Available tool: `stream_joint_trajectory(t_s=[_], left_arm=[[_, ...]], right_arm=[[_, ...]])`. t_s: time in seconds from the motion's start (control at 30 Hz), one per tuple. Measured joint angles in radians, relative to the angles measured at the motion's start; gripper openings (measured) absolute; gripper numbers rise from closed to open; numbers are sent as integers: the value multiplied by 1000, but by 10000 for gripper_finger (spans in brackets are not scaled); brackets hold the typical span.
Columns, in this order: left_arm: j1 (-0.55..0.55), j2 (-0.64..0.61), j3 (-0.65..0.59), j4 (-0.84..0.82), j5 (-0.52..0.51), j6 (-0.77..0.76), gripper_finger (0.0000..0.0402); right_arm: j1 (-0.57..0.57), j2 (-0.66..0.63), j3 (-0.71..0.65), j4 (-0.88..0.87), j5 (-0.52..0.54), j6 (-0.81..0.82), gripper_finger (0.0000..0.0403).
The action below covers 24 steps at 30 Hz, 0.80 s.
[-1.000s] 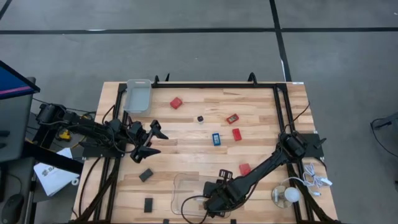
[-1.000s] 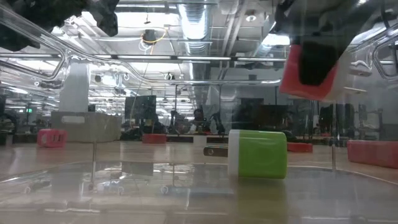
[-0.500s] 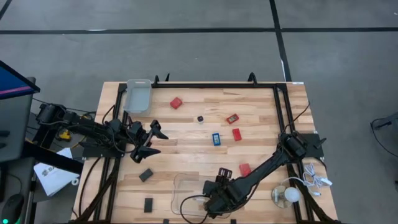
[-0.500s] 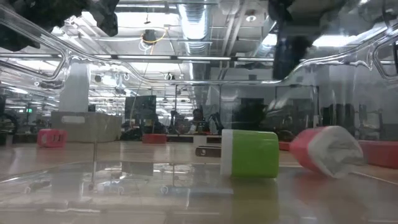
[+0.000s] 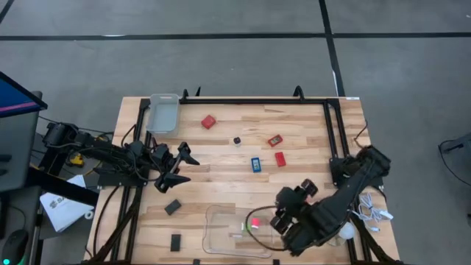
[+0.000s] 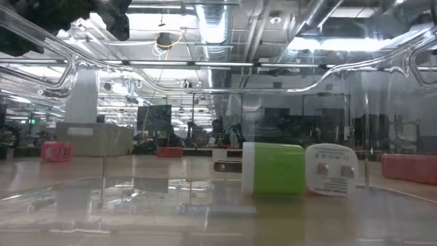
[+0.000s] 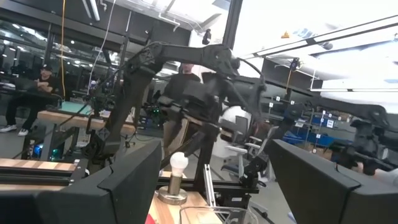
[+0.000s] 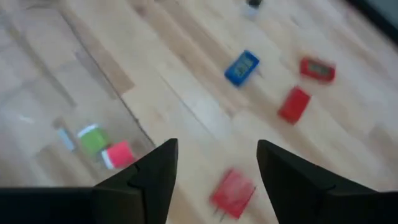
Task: Pick & Place Office items
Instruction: Put the bottom red charger adapter into the transparent bin
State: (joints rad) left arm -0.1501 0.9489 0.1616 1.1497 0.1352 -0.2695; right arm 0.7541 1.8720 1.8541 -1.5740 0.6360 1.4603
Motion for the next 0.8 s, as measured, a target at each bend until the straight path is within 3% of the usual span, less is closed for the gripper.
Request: stream_joint_trajectory(t_s=[0.13, 0.3, 0.63, 0.8], left_arm=[[0, 0, 0, -2, 0, 0, 296], [0, 0, 0, -1, 0, -9, 296], [0, 0, 0, -7, 0, -19, 296], [0, 0, 0, -8, 0, -19, 296]], right_arm=[[-6, -90, -139, 92, -172, 58, 236], [-48, -128, -317, 65, -385, 130, 250], [-211, -234, -599, 271, -435, 5, 257], [-290, -357, -752, 423, -510, -17, 257]])
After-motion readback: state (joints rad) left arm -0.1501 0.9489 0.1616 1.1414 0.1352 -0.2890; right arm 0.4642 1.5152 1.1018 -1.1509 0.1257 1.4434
